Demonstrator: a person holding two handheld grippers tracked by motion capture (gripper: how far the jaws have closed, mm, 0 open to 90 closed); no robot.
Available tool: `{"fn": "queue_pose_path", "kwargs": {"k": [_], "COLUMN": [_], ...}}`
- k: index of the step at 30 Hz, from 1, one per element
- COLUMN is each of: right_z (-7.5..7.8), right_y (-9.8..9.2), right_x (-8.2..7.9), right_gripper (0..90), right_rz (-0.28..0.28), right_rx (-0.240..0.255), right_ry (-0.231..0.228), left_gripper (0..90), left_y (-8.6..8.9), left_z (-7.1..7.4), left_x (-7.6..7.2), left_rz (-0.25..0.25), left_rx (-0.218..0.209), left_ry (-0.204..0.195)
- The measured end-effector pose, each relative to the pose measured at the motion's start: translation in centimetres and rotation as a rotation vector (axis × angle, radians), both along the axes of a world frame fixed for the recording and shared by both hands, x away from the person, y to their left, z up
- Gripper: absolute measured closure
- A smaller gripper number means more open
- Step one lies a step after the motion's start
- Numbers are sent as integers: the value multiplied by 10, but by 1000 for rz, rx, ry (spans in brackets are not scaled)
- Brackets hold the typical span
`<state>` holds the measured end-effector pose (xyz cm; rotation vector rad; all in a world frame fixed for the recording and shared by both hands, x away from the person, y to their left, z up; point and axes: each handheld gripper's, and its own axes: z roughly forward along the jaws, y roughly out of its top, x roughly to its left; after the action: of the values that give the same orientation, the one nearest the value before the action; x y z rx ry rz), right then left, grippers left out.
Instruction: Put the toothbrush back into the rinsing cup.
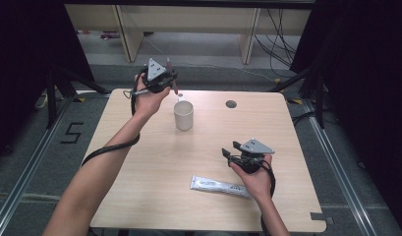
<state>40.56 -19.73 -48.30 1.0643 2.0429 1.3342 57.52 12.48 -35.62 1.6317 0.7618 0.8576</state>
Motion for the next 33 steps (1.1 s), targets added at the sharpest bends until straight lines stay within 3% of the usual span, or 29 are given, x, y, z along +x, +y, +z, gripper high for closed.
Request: {"fn": "queue_pose_path", "kwargs": {"k": [7,10,14,16,17,20,23,24,27,33], "right_z": [0,0,0,0,0,0,0,0,0,0], "right_y": [0,-1,-1,1,-1,2,1,0,-1,1], "right_x": [0,1,1,0,1,-1,-1,1,1,0], "right_gripper": [462,462,461,461,461,461,461,461,461,460], "right_rz": [1,-1,-1,-9,-1,-6,-5,2,1,0], "right_rx": [1,-23,-20,1,-21,6,5,-15,-24,-5], "right_ry": [1,-28,-29,-7,-31,17,14,-17,-28,-4], "left_gripper": [799,799,799,798,799,799,798,798,798,798], "left_y": [-1,-1,-1,-2,-2,-4,-6,-7,-8,-9], "left_z": [-2,-5,-8,-9,-10,-12,-14,-15,-17,-22], "left_x": [6,9,13,14,15,18,21,21,23,27], "left_rz": [5,7,8,8,8,9,8,8,11,18], "left_rx": [-3,-4,-4,-4,-2,-2,3,0,7,11], "left_ry": [-1,-1,-5,-4,-3,2,4,4,7,19]}}
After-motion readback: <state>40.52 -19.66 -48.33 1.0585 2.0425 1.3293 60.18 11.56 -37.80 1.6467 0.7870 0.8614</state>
